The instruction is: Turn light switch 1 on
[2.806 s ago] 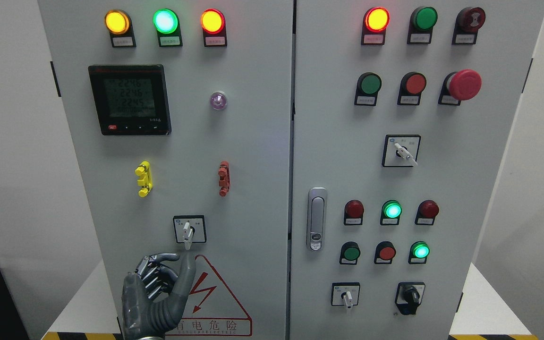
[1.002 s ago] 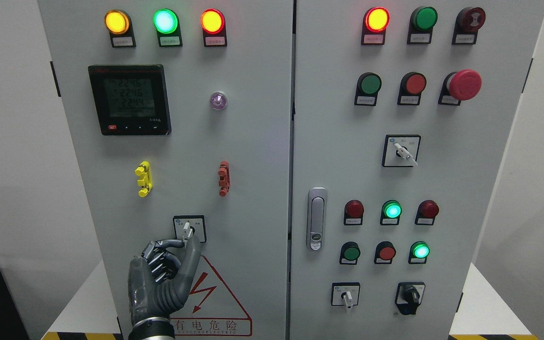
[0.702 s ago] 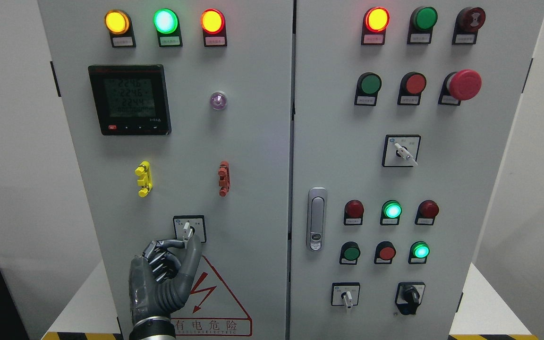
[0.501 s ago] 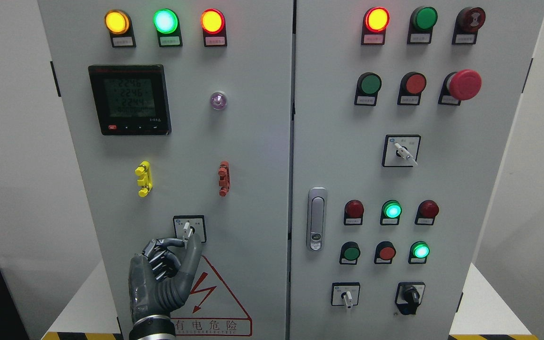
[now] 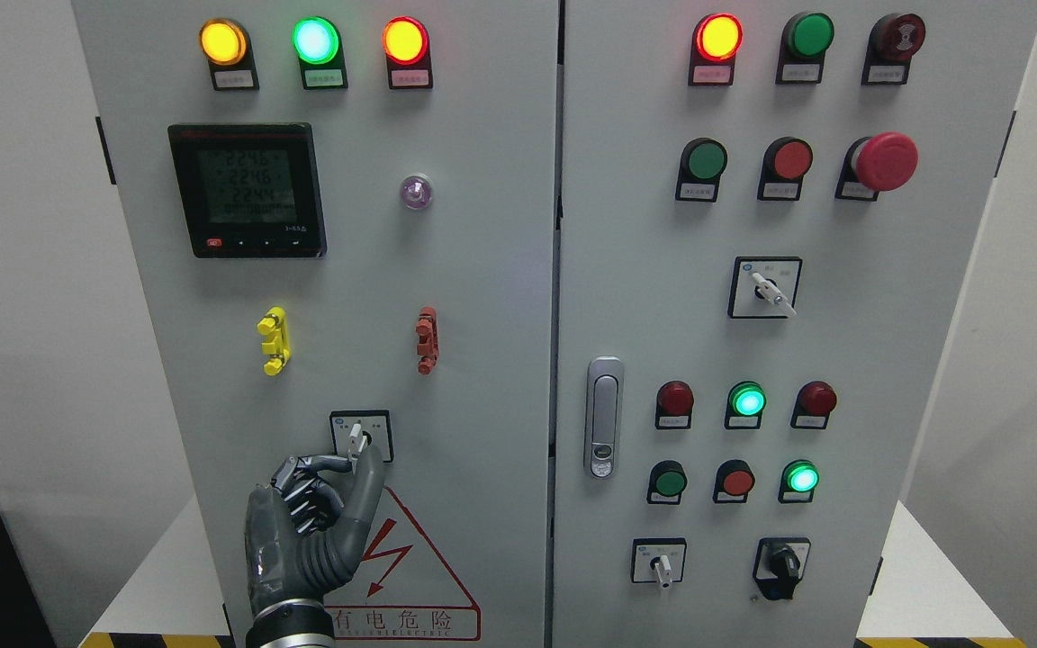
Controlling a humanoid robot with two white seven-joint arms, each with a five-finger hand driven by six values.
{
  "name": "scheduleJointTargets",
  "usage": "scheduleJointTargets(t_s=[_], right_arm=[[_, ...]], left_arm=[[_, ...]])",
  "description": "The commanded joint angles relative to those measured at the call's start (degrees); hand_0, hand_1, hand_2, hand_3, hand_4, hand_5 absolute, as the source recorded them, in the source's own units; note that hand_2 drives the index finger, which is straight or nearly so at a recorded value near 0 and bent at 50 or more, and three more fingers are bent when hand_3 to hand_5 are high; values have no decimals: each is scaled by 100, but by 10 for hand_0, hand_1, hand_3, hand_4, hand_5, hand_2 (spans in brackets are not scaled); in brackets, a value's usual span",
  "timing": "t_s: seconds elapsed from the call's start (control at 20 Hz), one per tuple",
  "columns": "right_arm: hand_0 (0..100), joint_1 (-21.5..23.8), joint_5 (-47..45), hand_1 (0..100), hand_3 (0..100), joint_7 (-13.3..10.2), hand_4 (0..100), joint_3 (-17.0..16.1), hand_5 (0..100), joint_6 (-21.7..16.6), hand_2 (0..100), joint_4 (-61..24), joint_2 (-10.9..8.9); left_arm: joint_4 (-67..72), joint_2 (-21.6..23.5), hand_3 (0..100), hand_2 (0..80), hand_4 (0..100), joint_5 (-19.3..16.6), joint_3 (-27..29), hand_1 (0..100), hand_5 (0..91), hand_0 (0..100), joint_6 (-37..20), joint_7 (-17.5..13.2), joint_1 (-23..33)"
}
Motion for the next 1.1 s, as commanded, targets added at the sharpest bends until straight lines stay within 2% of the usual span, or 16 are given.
scheduleJointTargets(t_s=[0.0, 0.75, 1.05], right_arm=[[0, 0, 0, 0, 0, 3, 0, 3, 0, 0, 0, 0, 2], [0, 0, 0, 0, 0, 3, 0, -5, 0, 0, 0, 0, 2], [0, 0, 0, 0, 0, 3, 0, -5, 0, 0, 0, 0, 2]], left_arm=[[-4, -4, 958, 549, 946, -14, -4, 551, 873, 116, 30, 24, -59], [-4, -4, 972, 577, 946, -14, -4, 547, 873, 114, 162, 24, -112], [-12, -13, 979, 585, 946, -137, -4, 545, 873, 114, 267, 24, -164]])
